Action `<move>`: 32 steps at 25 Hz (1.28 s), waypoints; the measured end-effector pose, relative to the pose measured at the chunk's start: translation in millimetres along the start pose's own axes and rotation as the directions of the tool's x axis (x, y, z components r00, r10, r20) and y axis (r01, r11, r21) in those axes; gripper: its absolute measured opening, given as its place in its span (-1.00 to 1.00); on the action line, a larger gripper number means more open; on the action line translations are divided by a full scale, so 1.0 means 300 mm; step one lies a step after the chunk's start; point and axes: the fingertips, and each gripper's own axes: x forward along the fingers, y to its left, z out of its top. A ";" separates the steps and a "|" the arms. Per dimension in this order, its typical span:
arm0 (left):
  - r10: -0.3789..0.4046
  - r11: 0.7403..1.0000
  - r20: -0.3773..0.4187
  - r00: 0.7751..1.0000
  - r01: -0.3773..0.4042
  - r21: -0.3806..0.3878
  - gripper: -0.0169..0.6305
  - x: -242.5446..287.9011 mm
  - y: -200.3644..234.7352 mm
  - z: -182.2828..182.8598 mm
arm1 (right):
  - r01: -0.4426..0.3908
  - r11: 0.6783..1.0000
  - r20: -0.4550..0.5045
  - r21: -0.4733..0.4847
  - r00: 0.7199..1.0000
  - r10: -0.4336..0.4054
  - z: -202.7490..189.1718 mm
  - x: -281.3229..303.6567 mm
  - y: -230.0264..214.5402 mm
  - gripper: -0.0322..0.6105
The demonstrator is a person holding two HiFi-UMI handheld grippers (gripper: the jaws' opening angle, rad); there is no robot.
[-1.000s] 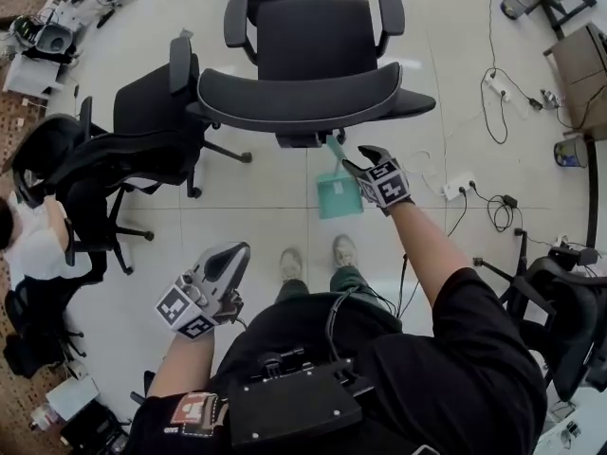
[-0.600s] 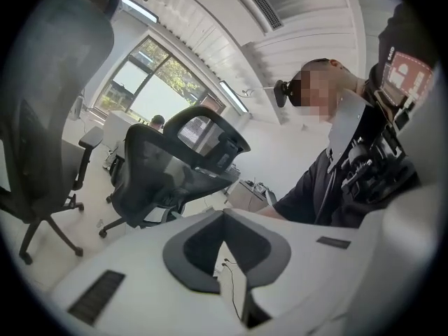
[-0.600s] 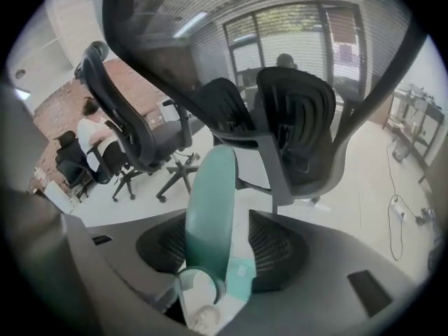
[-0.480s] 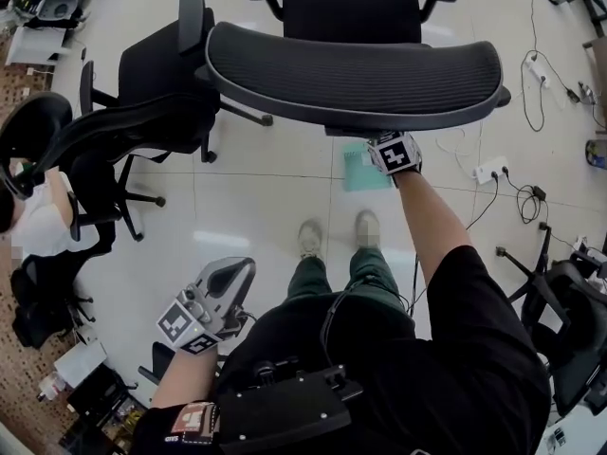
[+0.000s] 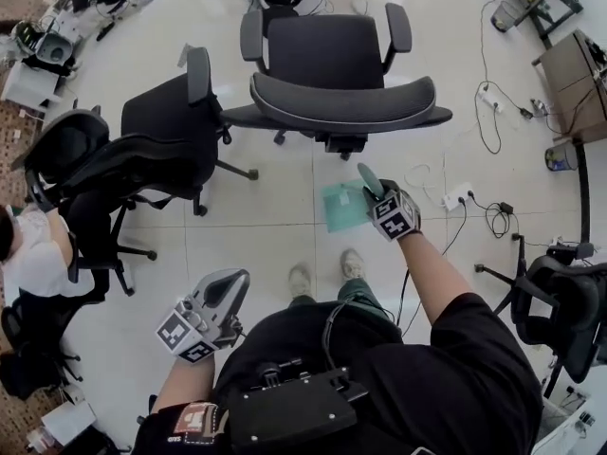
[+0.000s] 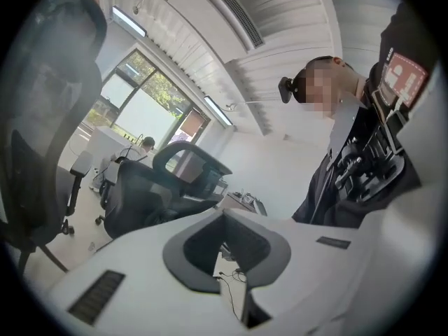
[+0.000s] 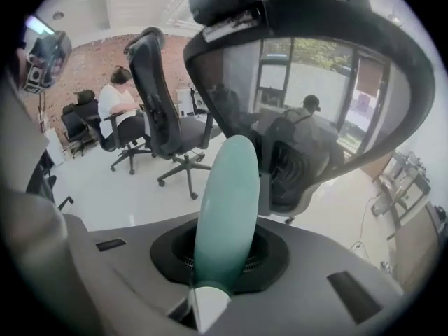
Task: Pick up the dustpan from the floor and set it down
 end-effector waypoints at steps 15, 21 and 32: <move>-0.167 0.959 0.121 0.979 0.133 0.252 -0.90 -0.133 -0.688 0.386 | 0.091 0.984 0.362 -0.153 0.932 -0.030 0.525 -1.432 0.230 -0.67; -0.105 0.966 0.188 0.976 0.056 0.252 -0.90 -0.098 -0.823 0.436 | 0.095 0.969 0.457 -0.227 0.889 0.020 0.641 -1.759 0.262 -0.67; -0.100 0.962 0.217 0.971 0.038 0.272 -0.91 -0.138 -0.937 0.480 | 0.092 0.964 0.525 -0.249 0.849 0.054 0.718 -1.935 0.275 -0.68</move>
